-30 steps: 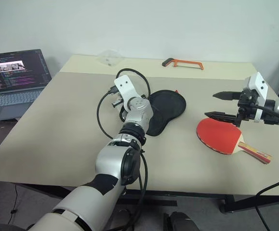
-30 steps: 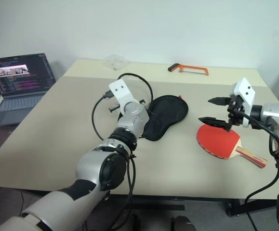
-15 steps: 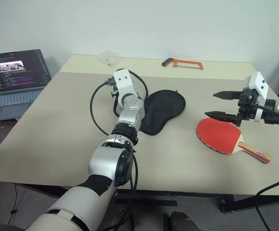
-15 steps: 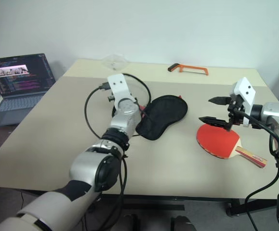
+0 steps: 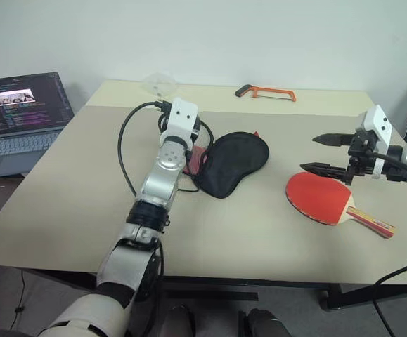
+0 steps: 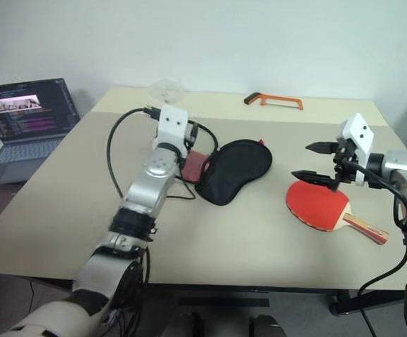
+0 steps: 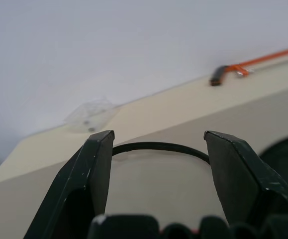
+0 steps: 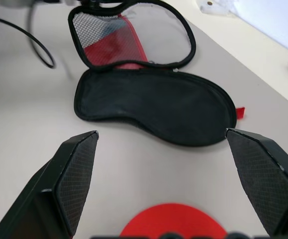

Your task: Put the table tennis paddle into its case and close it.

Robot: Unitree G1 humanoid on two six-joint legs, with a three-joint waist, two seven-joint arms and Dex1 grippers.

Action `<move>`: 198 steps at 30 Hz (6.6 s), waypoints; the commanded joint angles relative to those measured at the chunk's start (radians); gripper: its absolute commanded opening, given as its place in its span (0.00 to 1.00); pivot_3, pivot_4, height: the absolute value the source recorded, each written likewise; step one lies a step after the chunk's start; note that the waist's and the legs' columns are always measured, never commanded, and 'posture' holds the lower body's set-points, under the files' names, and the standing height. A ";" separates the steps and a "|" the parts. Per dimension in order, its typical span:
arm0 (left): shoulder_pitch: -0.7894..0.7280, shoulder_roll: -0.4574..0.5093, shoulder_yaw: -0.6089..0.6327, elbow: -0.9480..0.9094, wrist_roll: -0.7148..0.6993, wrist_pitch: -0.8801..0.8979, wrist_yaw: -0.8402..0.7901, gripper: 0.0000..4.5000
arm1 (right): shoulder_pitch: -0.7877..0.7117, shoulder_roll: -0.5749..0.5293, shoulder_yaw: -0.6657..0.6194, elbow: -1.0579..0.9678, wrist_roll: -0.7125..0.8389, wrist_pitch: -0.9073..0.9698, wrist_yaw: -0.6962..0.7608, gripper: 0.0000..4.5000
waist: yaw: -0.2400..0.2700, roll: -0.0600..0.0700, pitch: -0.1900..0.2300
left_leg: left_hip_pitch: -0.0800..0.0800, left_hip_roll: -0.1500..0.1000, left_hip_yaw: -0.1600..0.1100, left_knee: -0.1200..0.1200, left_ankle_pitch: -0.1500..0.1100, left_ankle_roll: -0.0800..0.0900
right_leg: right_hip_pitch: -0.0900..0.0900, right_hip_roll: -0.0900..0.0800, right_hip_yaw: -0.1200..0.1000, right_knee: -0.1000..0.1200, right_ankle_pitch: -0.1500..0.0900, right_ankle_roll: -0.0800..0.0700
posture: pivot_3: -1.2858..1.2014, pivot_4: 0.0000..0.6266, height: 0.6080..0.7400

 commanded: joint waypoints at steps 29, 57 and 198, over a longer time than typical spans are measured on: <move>0.056 -0.075 -0.285 0.034 -0.044 0.330 -0.573 0.70 | 0.045 -0.049 -0.072 -0.113 0.063 0.047 -0.066 1.00 | 0.009 0.002 -0.001 | 0.000 -0.001 -0.001 0.003 0.003 0.006 | 0.003 -0.002 0.000 -0.001 0.001 0.003 | 0.52 0.24 1.00; -0.313 -0.409 -0.090 0.670 -0.049 -0.013 -0.317 0.01 | -0.005 -0.012 -0.030 -0.075 0.045 0.024 -0.063 1.00 | 0.005 0.002 -0.001 | -0.015 -0.006 0.002 0.002 0.011 0.017 | -0.011 -0.006 0.000 -0.003 0.011 0.007 | 0.52 0.24 1.00; 0.375 0.475 0.078 -0.517 -0.381 0.318 -0.885 1.00 | -0.746 0.840 -0.415 1.136 0.017 -0.019 -1.311 0.23 | -0.049 0.007 0.000 | -0.015 -0.001 0.002 -0.003 0.011 0.017 | -0.016 -0.003 -0.001 0.001 0.010 0.003 | 0.52 0.24 1.00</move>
